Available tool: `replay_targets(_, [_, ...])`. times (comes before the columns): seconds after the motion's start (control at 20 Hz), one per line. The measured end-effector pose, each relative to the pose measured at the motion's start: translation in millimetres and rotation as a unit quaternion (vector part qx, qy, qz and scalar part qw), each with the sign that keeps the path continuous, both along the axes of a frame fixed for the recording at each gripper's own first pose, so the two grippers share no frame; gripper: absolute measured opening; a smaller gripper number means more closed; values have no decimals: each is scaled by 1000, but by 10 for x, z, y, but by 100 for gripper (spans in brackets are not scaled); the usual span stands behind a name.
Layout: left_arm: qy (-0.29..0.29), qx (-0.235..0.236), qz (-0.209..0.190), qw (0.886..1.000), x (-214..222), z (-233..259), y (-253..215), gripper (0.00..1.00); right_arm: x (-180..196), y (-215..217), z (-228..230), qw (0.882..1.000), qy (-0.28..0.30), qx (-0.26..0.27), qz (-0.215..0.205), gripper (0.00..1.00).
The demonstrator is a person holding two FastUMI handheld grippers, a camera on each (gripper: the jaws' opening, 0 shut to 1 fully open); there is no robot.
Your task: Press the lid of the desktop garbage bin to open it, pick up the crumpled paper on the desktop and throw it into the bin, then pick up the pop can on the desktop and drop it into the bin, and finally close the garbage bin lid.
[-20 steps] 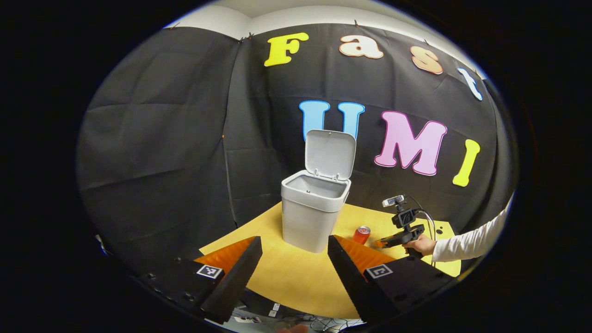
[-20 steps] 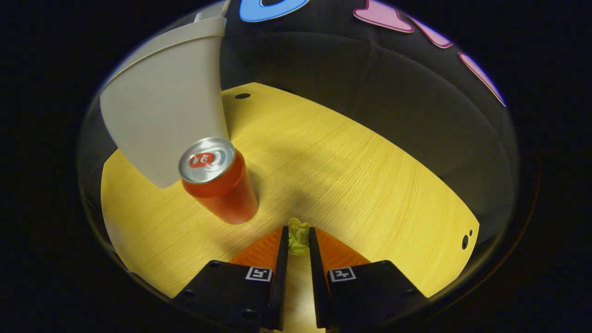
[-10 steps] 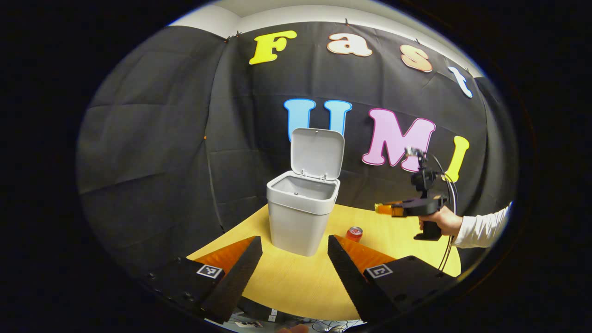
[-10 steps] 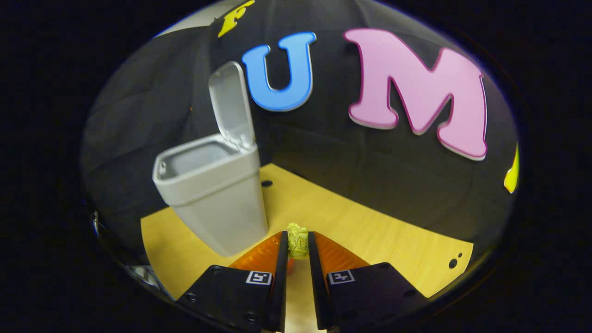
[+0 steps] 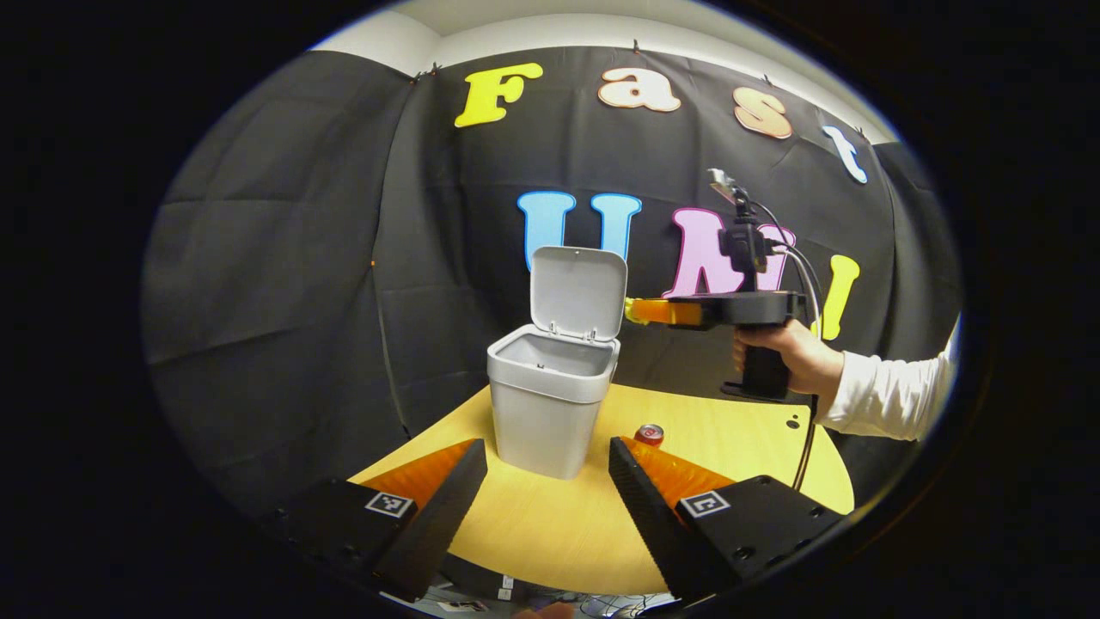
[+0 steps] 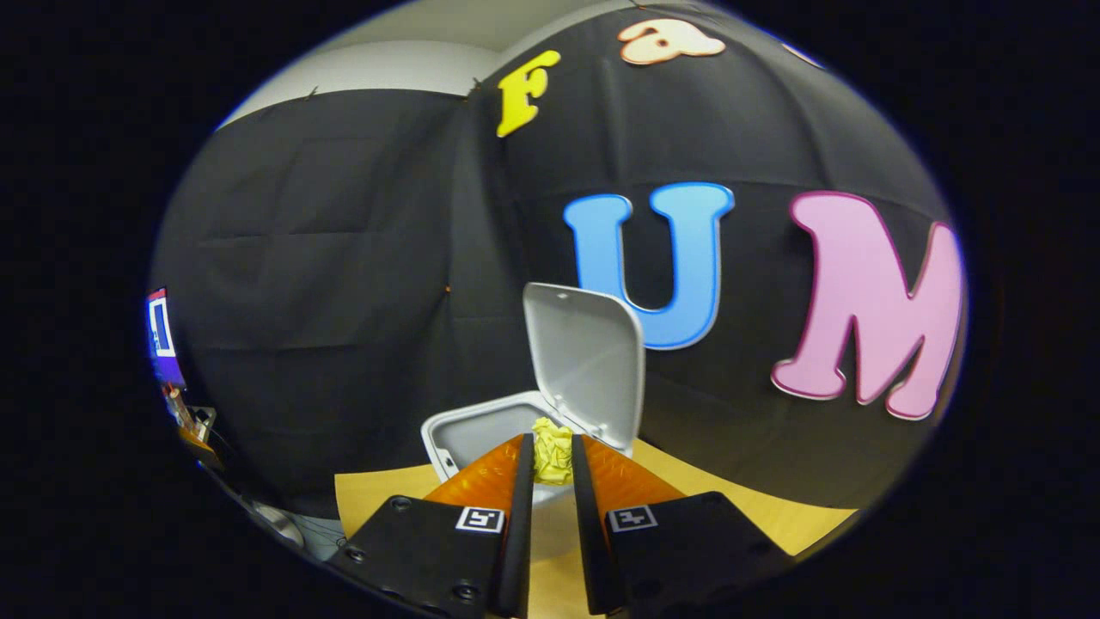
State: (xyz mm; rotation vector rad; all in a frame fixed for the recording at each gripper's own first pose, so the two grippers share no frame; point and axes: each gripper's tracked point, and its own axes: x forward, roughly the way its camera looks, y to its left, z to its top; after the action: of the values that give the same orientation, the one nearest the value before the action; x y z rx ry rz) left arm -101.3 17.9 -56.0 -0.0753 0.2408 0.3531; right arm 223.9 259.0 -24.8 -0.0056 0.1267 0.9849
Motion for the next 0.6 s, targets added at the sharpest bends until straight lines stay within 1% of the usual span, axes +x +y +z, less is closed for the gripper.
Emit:
replay_targets(0.05, [-3,2,7,1000,-40,18,15,96,-27,147,-25,1000,0,-7,11,29])
replay_targets(0.1, [-8,4,13,1000,-92,49,19,94,-81,304,-36,1000,0,-9,21,29])
replay_targets(0.15, [-12,5,19,1000,-149,68,27,97,-87,421,-56,1000,-2,-13,24,29])
replay_targets(0.25, [-16,4,33,999,-275,70,36,96,-57,618,-138,999,-12,-26,25,29])
replay_targets(0.3, [-15,4,40,999,-332,63,33,97,-12,706,-244,999,-17,-44,20,29])
replay_targets(0.35, [-13,4,46,999,-377,46,45,97,21,748,-341,998,-19,-59,17,29])
replay_targets(0.5, [-7,4,59,998,-491,26,62,97,76,881,-527,997,-12,-80,17,29])
replay_targets(0.6, [-8,4,61,998,-520,27,64,97,180,893,-663,995,-8,-95,3,29])
